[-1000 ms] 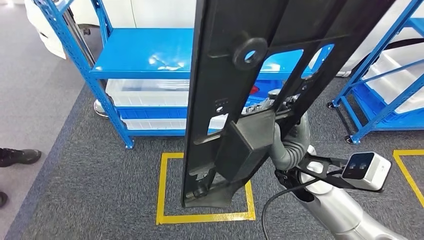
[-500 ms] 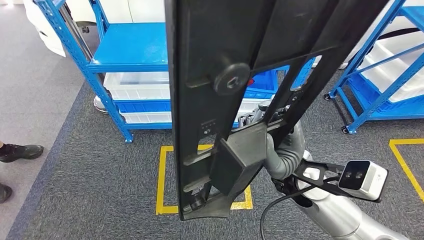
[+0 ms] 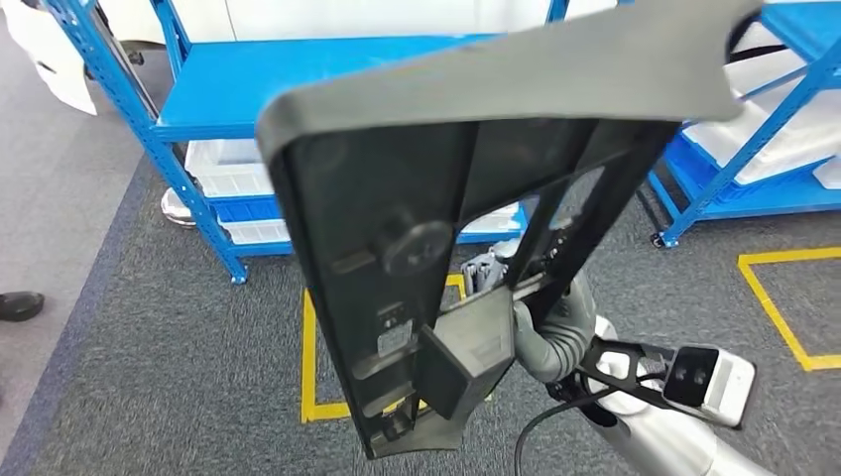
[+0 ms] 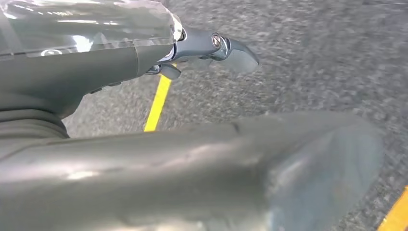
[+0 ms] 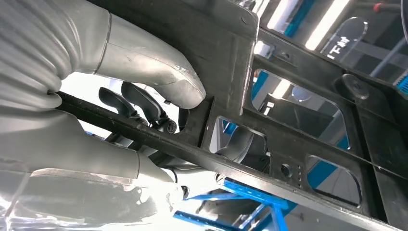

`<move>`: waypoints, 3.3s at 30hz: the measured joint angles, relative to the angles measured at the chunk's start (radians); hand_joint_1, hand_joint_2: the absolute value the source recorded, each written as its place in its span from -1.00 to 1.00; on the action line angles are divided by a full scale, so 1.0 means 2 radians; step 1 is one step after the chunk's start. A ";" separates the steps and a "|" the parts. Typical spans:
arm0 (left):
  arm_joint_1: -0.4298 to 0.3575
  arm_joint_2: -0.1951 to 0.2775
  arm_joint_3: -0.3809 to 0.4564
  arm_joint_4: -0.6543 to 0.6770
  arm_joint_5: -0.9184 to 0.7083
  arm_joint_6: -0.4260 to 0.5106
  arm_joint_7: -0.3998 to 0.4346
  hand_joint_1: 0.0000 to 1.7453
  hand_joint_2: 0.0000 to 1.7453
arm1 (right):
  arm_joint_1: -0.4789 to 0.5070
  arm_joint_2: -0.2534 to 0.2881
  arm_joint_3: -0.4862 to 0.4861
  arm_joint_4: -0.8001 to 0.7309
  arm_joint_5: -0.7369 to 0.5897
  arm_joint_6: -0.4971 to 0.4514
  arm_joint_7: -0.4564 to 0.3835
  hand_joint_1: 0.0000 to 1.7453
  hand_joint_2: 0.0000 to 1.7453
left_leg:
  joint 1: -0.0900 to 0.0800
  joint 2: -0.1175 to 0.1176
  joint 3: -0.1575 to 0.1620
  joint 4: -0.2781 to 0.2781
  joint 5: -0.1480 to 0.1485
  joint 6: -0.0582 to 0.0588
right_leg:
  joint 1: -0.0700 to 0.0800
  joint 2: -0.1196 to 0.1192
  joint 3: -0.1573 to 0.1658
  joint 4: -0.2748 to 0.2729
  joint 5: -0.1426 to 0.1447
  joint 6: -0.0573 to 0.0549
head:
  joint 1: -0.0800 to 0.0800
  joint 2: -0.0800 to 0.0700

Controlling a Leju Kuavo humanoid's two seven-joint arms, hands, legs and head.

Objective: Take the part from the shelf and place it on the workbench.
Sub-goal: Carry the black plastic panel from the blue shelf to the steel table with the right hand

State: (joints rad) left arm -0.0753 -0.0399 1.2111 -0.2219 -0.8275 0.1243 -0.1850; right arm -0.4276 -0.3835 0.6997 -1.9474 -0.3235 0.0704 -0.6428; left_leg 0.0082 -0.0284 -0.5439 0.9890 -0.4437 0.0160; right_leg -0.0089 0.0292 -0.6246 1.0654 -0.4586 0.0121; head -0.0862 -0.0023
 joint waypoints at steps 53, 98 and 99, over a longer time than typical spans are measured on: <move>-0.004 -0.017 -0.017 0.001 -0.041 -0.074 -0.012 -1.00 -1.00 | 0.036 -0.002 -0.099 0.000 0.084 0.064 -0.001 1.00 1.00 | -0.003 0.018 -0.055 0.131 -0.067 -0.022 | 0.004 0.001 0.016 -0.027 0.012 -0.029 | 0.000 0.000; -0.004 -0.008 -0.028 0.001 -0.053 -0.048 -0.018 -1.00 -1.00 | 0.054 0.026 -0.218 0.009 0.055 0.087 -0.004 1.00 1.00 | 0.000 0.030 -0.002 -0.010 0.002 -0.001 | -0.006 -0.013 -0.060 0.113 -0.048 0.002 | 0.000 0.000; -0.005 -0.009 -0.028 0.001 -0.053 -0.047 -0.019 -1.00 -1.00 | 0.054 0.031 -0.219 0.009 0.053 0.089 -0.004 1.00 1.00 | 0.000 0.037 -0.001 -0.009 0.000 -0.002 | -0.008 -0.015 -0.054 0.102 -0.038 0.004 | 0.000 0.000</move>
State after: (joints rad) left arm -0.0843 -0.0570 1.1550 -0.2205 -0.9338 0.0311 -0.2225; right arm -0.3189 -0.3224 0.2619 -1.9299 -0.2178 0.2489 -0.6508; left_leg 0.0088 0.0465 -0.5465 0.9712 -0.4429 0.0111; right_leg -0.0245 -0.0008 -0.7328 1.2702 -0.5350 0.0198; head -0.0862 -0.0023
